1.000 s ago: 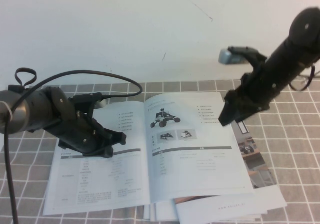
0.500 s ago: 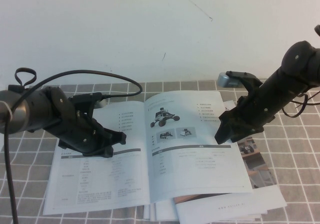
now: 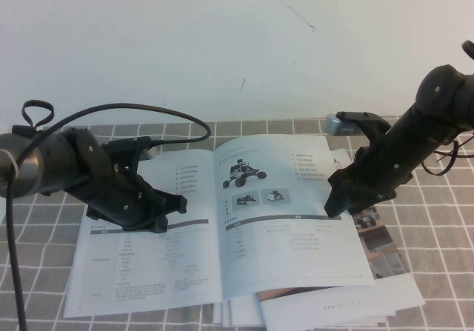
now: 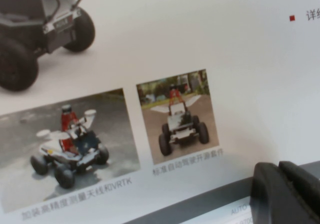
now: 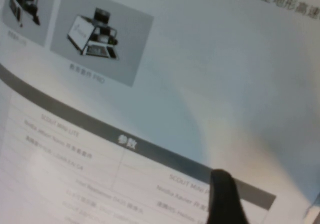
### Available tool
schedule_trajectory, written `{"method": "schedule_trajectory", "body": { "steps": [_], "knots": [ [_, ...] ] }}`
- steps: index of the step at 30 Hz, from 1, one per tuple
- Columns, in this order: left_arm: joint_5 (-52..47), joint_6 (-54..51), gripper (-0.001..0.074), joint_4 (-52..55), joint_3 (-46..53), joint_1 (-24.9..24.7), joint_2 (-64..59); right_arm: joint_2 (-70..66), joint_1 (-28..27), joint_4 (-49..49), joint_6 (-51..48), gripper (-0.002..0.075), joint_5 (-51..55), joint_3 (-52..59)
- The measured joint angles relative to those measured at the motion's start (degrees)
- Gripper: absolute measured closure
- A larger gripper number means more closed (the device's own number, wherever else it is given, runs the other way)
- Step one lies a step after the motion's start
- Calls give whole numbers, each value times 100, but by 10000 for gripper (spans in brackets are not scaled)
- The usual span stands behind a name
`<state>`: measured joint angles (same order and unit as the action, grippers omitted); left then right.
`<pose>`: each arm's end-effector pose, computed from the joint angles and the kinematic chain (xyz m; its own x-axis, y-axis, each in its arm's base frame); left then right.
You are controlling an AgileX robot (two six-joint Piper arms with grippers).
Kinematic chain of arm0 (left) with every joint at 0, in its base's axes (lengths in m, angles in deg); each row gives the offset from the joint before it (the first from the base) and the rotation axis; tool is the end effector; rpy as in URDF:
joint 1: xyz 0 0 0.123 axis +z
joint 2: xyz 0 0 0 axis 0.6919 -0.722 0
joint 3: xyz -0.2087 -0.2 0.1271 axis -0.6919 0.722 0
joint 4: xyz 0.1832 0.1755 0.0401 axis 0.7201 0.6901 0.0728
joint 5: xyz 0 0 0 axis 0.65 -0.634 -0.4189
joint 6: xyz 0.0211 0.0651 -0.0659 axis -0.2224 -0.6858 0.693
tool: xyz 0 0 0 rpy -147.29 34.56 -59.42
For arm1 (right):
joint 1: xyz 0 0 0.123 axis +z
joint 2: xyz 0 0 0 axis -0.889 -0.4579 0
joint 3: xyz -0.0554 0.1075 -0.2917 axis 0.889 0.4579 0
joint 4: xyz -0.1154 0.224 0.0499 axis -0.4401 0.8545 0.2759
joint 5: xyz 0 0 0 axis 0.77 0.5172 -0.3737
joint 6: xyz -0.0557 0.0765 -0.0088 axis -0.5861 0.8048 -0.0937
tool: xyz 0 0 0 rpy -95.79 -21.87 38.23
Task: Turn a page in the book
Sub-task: Open the closed book
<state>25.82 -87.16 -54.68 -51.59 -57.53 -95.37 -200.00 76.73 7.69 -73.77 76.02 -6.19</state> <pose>0.3867 -0.1180 0.1688 -0.9311 -0.0010 -0.3646 0.1191 0.9443 -0.3067 0.4403 0.1493 0.1620 -0.8988 -0.3579 -0.2531 -0.4314 0.8249 0.3652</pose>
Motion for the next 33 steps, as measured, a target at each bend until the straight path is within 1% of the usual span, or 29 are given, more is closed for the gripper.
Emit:
{"method": "schedule_trajectory", "body": {
  "steps": [9,17,33],
  "knots": [
    [0,0,739,0,0,0,0,-21,0,244,10,333,-130,0],
    [0,-4,739,0,0,0,0,-56,-98,270,73,333,-100,-366],
    [0,-37,739,0,0,0,0,-228,-101,159,128,333,168,-374]
  ]
}}
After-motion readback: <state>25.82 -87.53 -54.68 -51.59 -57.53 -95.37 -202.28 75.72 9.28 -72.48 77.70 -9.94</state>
